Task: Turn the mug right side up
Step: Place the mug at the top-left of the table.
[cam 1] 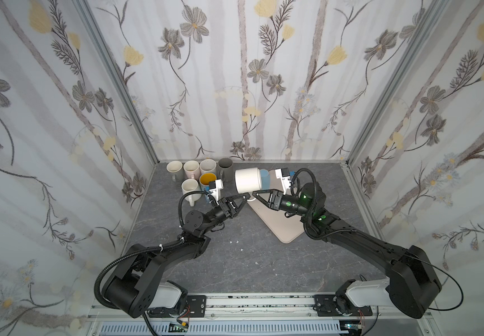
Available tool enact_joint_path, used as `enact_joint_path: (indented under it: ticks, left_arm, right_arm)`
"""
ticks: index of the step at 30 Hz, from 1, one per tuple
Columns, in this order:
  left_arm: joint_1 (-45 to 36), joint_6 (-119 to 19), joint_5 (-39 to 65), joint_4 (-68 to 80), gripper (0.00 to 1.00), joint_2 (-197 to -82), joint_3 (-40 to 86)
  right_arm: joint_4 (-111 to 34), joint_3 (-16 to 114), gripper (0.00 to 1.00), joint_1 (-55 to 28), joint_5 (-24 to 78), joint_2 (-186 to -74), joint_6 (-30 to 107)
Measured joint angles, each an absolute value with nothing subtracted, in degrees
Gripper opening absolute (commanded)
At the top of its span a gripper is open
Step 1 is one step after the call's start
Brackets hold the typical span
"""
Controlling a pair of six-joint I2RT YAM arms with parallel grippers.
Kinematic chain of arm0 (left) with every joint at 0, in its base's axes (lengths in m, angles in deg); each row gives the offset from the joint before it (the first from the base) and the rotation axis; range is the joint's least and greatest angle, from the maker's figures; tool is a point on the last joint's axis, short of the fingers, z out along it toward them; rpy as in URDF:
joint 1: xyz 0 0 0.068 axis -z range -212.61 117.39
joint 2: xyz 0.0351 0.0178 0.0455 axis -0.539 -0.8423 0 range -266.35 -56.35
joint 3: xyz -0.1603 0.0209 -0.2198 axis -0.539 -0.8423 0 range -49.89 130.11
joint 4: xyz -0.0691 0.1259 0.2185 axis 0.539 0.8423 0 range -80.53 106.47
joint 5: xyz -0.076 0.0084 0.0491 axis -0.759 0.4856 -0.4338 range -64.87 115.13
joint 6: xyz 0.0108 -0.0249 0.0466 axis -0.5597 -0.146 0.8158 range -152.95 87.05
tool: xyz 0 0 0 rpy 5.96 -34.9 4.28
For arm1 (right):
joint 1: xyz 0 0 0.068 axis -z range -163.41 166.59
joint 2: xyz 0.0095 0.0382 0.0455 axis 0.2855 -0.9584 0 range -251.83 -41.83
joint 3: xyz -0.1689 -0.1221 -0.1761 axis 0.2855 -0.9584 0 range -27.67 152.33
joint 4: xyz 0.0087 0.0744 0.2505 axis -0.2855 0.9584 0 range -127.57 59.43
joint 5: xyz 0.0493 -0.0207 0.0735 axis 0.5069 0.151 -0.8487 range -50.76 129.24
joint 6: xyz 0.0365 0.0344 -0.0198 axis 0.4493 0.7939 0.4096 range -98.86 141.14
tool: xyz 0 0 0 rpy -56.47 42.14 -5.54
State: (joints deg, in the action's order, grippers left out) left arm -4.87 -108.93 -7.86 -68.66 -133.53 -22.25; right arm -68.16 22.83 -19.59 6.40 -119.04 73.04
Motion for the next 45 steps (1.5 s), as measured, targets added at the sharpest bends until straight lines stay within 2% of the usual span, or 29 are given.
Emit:
enact_joint_path:
  ticks: [4, 13, 18, 23, 27, 34, 39, 45]
  left_arm:
    - [-5.85, -105.66, -7.86, -62.25, 0.00, -130.74, -21.96]
    - [-10.29, -93.24, -8.41, -39.96, 0.00, -123.74, -16.04]
    - [-15.86, -84.43, -8.35, -25.62, 0.00, -121.49, -9.48]
    - [-25.06, -75.87, -8.98, -13.31, 0.00, -120.81, -2.99]
    - [-31.40, -66.12, -4.17, -0.55, 0.00, -121.34, 3.17]
    - [-38.44, -51.63, 4.42, 14.34, 0.00, -124.42, 7.46]
    - [-43.27, -46.51, 10.21, 18.97, 0.00, -127.11, 7.54]
    - [-45.54, -41.79, 12.88, 21.31, 0.00, -131.46, 8.79]
  right_arm:
    - [-65.41, 23.03, 0.51, -18.83, 7.88, -118.58, 71.51]
    - [-57.71, 23.03, 0.52, -16.71, 10.24, -116.42, 67.49]
    - [-49.28, 23.72, 0.53, -13.89, 15.03, -116.11, 63.58]
    - [-39.96, 28.21, 0.55, -12.32, 20.63, -119.37, 58.68]
    - [-33.10, 33.74, 0.57, -12.23, 27.60, -124.20, 54.88]
    - [-25.43, 52.03, 0.69, -11.94, 35.05, -139.59, 48.72]
    - [-20.75, 67.94, 0.76, -11.94, 36.78, -152.55, 44.78]
    - [-16.38, 81.97, 0.79, -11.48, 37.04, -164.11, 41.79]
